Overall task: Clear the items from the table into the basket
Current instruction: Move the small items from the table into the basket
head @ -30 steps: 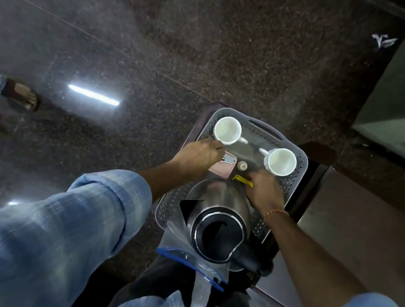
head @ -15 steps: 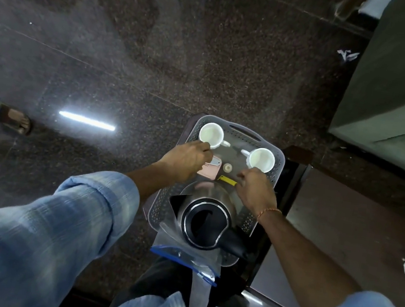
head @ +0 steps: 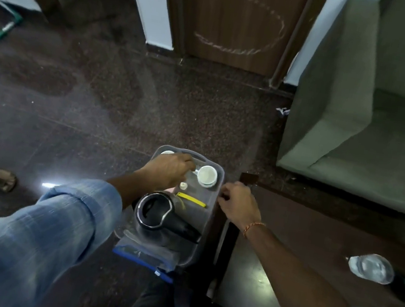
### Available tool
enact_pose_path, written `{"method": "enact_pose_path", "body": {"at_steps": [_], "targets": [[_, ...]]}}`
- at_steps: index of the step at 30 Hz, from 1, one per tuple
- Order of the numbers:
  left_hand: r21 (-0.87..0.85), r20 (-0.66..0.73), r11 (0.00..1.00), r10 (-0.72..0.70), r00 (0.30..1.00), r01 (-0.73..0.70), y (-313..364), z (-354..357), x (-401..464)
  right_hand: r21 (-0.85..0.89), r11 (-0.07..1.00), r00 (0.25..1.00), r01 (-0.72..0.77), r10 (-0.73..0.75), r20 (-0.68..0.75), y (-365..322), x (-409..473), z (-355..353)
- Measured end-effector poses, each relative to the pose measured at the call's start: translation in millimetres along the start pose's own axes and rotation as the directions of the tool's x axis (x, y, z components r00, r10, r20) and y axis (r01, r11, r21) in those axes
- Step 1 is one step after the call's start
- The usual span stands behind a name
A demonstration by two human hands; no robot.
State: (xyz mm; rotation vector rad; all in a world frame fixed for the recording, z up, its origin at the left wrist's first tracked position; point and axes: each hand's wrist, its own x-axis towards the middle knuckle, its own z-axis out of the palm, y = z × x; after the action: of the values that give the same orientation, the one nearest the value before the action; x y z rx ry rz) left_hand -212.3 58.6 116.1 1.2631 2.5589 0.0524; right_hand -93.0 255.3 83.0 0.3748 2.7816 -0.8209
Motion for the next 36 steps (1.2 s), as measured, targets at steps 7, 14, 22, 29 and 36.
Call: {"method": "enact_pose_path", "body": {"at_steps": [7,14,22,29,36], "targets": [[0.031,0.030,0.988,0.154,0.988,-0.155,103.6,-8.7,16.4,0.041,0.996,0.994,-0.081,0.084,-0.068,55.2,-64.2,-44.6],[-0.063,0.134,0.927,0.374,0.918,-0.368,198.6,11.8,45.9,0.114,0.940,0.927,-0.320,0.336,-0.169,108.2,-141.4,-62.0],[-0.103,0.119,0.831,0.556,0.823,-0.547,296.8,35.0,54.6,0.262,0.832,0.791,-0.489,0.550,-0.268,151.8,-233.3,-67.0],[-0.143,0.104,0.798,0.600,0.793,-0.586,374.9,49.9,68.3,0.388,0.719,0.687,-0.577,0.684,-0.246,217.8,-288.0,-74.2],[-0.172,0.169,0.833,0.551,0.817,-0.526,467.8,80.9,96.9,0.462,0.650,0.644,-0.603,0.739,-0.199,320.1,-331.5,-84.4]]}}
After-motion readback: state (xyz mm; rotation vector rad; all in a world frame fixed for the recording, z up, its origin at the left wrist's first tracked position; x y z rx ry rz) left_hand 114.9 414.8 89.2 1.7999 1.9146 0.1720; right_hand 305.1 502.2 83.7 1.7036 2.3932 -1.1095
